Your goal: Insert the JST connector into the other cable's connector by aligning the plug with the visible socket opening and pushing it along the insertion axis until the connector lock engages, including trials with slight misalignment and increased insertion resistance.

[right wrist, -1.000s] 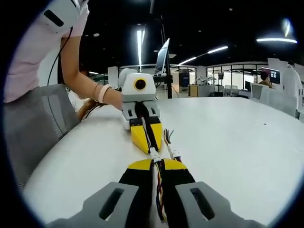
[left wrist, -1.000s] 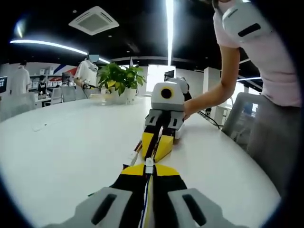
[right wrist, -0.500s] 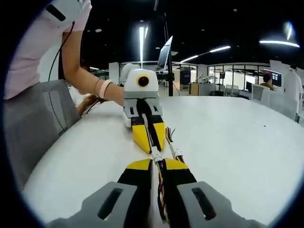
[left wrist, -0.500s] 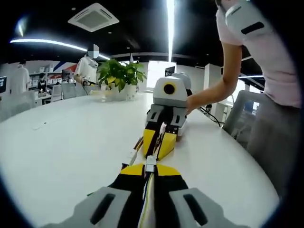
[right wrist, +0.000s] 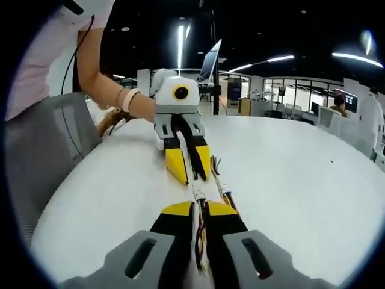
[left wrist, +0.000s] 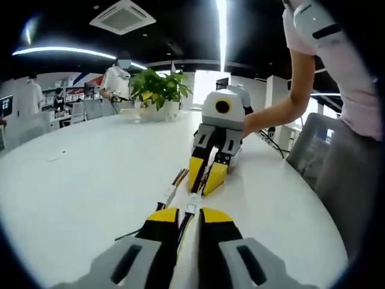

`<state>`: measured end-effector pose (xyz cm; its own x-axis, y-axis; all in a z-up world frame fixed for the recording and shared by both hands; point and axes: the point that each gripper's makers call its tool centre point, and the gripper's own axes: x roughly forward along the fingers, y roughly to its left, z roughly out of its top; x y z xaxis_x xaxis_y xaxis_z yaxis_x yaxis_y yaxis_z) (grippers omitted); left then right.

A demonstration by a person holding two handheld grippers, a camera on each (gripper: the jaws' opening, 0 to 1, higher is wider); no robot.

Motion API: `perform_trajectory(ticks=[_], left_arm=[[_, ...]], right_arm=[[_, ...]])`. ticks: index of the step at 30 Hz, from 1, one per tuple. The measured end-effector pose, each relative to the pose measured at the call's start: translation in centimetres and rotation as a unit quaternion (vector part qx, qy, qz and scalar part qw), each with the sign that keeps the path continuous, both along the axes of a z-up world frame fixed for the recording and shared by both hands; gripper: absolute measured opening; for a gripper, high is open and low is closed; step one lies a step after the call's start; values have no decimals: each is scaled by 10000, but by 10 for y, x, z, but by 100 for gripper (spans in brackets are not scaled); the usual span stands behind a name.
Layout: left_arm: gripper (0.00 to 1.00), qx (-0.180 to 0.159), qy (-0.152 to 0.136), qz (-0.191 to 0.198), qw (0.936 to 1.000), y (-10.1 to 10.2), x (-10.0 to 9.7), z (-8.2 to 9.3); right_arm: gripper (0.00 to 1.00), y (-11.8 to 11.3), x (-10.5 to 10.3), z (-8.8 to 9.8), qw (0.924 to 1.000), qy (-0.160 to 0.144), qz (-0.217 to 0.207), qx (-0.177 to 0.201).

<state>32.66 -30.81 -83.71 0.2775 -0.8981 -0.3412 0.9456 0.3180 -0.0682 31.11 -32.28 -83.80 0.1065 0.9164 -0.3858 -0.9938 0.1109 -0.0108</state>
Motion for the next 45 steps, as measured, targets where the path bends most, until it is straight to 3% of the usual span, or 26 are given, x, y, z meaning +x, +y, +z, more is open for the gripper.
perform_trajectory(ticks=[10, 17, 20, 25, 27, 28, 31, 33, 34, 35, 37, 41, 42, 45], left_arm=[[15, -93, -76, 198, 9997, 4, -11, 33], [21, -19, -65, 593, 9982, 28, -19, 55], [21, 345, -304, 757, 9961, 43, -24, 62], [23, 596, -6, 1128, 9918, 60, -35, 64], [26, 753, 55, 1268, 9891, 64, -39, 65], [26, 768, -42, 1307, 9884, 65, -43, 70], [26, 558, -116, 1355, 9891, 62, -51, 85], [25, 571, -180, 1419, 9881, 60, -58, 92], [25, 713, -400, 1479, 9856, 62, -58, 96], [25, 723, -381, 1519, 9850, 62, -61, 98], [25, 627, -267, 1663, 9837, 63, -65, 105], [25, 681, -455, 1802, 9802, 65, -71, 117], [24, 827, -535, 1923, 9764, 70, -71, 117], [25, 827, -459, 2054, 9741, 71, -79, 120]], right_arm=[[8, -9, -1, 31, 9992, 36, -355, 181], [9, -20, -1, 62, 9960, -78, -806, 378], [14, -27, -2, 74, 9936, -188, -1035, 403], [13, -35, -10, 85, 9919, -227, -1192, 388], [12, -40, -10, 92, 9864, -4, -1568, 494], [13, -40, -14, 98, 9861, 29, -1554, 592], [12, -46, -22, 110, 9833, 58, -1708, 627], [13, -53, -23, 110, 9757, 429, -2062, 601], [13, -55, -25, 110, 9731, 575, -2145, 611], [12, -56, -27, 112, 9722, 637, -2156, 654], [11, -58, -29, 119, 9721, 470, -2197, 669], [14, -63, -36, 126, 9665, 515, -2427, 655], [14, -65, -39, 128, 9642, 611, -2488, 689], [15, -68, -47, 136, 9615, 558, -2584, 757]])
